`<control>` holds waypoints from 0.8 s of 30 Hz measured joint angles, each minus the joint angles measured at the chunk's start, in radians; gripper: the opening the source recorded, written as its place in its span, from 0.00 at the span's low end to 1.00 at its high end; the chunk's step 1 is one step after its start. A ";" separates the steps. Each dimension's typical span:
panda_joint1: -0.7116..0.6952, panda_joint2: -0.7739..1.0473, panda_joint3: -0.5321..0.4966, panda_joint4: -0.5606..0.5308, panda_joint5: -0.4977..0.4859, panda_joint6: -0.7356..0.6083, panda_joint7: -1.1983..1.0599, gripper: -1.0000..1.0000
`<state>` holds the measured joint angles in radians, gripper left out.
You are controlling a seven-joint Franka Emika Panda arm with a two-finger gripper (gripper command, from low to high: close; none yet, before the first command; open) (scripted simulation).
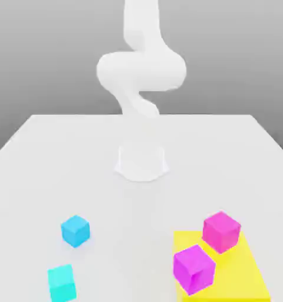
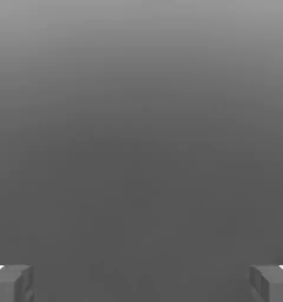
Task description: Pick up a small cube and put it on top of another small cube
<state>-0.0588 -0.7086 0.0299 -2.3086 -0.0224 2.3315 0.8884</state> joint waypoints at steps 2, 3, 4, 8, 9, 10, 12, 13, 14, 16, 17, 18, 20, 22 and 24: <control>-0.049 0.077 0.025 -0.007 -0.019 0.027 0.075 0.50; -0.071 0.114 0.035 -0.011 -0.030 0.040 0.113 0.50; -0.092 0.151 0.045 -0.014 -0.041 0.052 0.150 0.50; -0.166 0.298 0.073 -0.028 -0.087 0.102 0.298 0.50; -0.182 0.334 0.078 -0.031 -0.099 0.114 0.336 0.50; -0.197 0.371 0.082 -0.034 -0.110 0.126 0.372 0.50; -0.224 0.444 0.084 -0.041 -0.131 0.150 0.445 0.50; -0.236 0.480 0.084 -0.044 -0.141 0.163 0.481 0.50; -0.247 0.517 0.083 -0.048 -0.149 0.176 0.516 0.50; -0.264 0.589 0.076 -0.055 -0.161 0.201 0.582 0.50; -0.275 0.624 0.071 -0.058 -0.164 0.214 0.613 0.50; -0.286 0.660 0.068 -0.062 -0.165 0.227 0.643 0.50; -0.309 0.730 0.060 -0.069 -0.161 0.255 0.698 0.50; -0.317 0.799 0.054 -0.077 -0.147 0.283 0.746 0.50; -0.324 0.867 0.048 -0.086 -0.120 0.312 0.785 0.50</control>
<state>-0.3833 0.1581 0.0777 -2.3942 -0.1428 2.6430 1.6730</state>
